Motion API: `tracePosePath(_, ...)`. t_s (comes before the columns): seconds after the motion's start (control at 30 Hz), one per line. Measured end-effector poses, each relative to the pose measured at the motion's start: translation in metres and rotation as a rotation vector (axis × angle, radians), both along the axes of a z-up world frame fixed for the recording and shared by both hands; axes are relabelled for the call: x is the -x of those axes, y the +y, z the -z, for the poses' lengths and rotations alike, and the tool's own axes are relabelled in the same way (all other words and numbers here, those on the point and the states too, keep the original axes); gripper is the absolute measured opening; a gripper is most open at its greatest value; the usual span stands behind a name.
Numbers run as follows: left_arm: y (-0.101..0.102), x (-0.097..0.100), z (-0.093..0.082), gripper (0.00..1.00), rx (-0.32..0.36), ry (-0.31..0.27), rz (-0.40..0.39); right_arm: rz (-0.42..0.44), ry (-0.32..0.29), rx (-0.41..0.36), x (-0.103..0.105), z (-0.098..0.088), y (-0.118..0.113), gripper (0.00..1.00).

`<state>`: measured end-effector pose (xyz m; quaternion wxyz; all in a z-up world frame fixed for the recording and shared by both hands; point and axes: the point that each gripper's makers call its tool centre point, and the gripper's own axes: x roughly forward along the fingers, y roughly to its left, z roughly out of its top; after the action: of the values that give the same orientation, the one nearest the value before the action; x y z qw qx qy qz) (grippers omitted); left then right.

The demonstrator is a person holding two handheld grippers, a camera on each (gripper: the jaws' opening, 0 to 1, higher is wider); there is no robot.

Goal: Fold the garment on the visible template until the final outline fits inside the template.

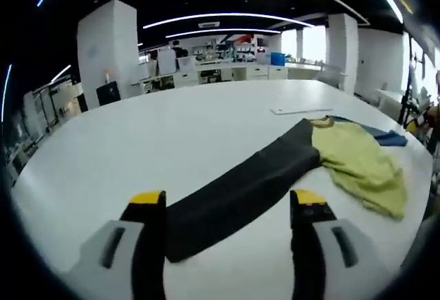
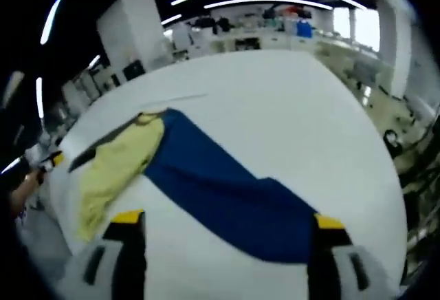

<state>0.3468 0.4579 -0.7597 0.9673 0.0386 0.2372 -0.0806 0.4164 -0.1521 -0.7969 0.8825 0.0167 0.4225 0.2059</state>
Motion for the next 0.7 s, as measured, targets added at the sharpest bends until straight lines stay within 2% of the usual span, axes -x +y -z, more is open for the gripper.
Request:
tracePosePath(0.13, -0.01, 0.007, -0.002, 0.8, 0.015, -0.017, 0.038, -0.062, -0.016, -0.018, 0.006, -0.005, 0.019, 0.99)
tracePosePath(0.27, -0.032, 0.015, -0.005, 0.9, 0.059, -0.044, 0.112, -0.124, -0.041, -0.057, 0.013, -0.012, 0.045, 0.99)
tracePosePath(0.33, -0.051, 0.02, -0.006, 0.95, 0.056, -0.043, 0.152, -0.157, -0.048, -0.071, 0.015, -0.014, 0.056, 0.99)
tracePosePath(0.37, -0.055, 0.016, -0.005, 0.98, 0.065, -0.04, 0.166, -0.171, -0.058, -0.076, 0.016, -0.015, 0.062, 0.99)
tracePosePath(0.47, -0.072, 0.021, -0.002, 0.99, 0.074, -0.027, 0.212, -0.233, -0.066, -0.086, 0.026, -0.015, 0.09, 0.99)
tracePosePath(0.7, -0.105, 0.032, 0.004, 0.99, 0.085, -0.014, 0.263, -0.341, -0.089, -0.11, 0.045, -0.018, 0.138, 0.99)
